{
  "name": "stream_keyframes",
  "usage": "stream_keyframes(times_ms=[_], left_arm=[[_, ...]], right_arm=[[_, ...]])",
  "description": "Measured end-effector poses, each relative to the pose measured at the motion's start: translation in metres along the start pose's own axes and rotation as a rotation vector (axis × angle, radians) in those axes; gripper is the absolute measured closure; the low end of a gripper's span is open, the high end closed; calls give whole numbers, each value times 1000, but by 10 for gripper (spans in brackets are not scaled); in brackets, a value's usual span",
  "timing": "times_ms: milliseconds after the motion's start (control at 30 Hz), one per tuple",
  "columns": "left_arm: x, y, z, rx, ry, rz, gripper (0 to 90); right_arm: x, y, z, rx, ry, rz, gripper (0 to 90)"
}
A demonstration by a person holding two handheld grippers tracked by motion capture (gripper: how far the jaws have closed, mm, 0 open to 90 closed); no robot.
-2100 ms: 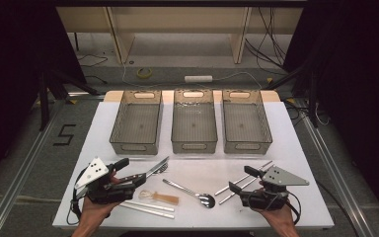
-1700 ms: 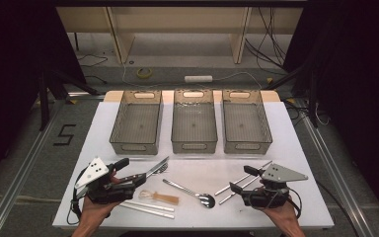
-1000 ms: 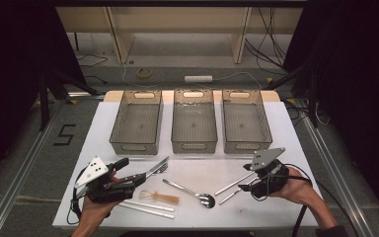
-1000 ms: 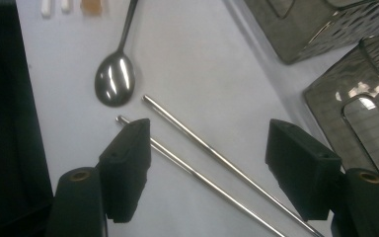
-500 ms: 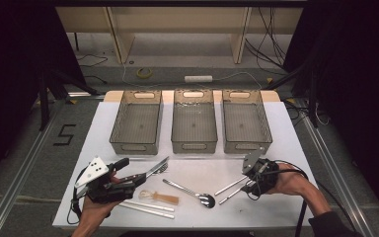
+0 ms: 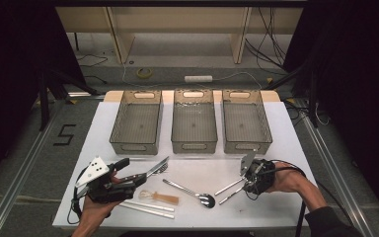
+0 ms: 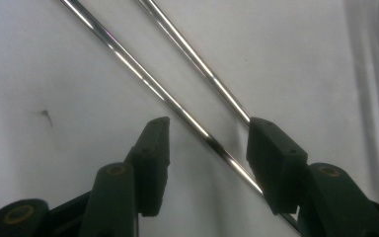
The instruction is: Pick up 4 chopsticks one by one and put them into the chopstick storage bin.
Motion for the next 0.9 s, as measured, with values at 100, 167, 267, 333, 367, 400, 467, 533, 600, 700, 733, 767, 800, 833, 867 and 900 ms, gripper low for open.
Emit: stream_keyframes(times_ms=[100,167,267,333,367,400,467,533,600,700,733,767,800,833,867,900], left_arm=[[0,0,0,0,0,1,160],[0,0,0,-2,0,0,160],[0,0,0,-1,-3,1,160],[0,0,0,0,-5,1,160],[0,0,0,3,-5,0,160],[0,0,0,4,-5,0,160],[0,0,0,5,-4,-1,160],[0,0,0,5,-3,-1,160],[0,0,0,5,-3,0,160],[0,0,0,5,-3,1,160],[0,0,0,5,-3,1,160],[0,0,0,5,-3,1,160],[-1,0,1,6,-4,1,160],[-1,0,1,6,-3,2,160],[-1,0,1,6,-3,3,160],[-1,0,1,6,-2,3,160]], right_arm=[[2,0,2,-9,0,-16,535],[3,0,3,-12,-3,-21,545],[4,-1,4,-16,-2,-36,553],[4,-2,5,-12,13,-47,561],[4,-3,6,-14,14,-48,565],[4,-3,6,-16,14,-50,573],[4,-3,6,-14,22,-51,594],[4,-2,6,-13,32,-66,609],[5,-1,7,-31,34,-68,627],[5,0,6,-36,39,-85,644],[5,2,4,-31,42,-97,665],[6,1,5,-52,42,-92,675],[6,2,5,-58,45,-98,682],[6,2,5,-58,45,-98,682],[6,3,5,-60,48,-101,688],[5,4,4,-55,54,-117,695]])
Point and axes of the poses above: each handheld gripper's, and its own axes: x roughly forward along the jaws, y roughly out of its top, z roughly to its right, the point moved 1 cm from there along x, roughly forward along the jaws, and after that the axes turned 12 degrees about y, right-handed, at the moved point
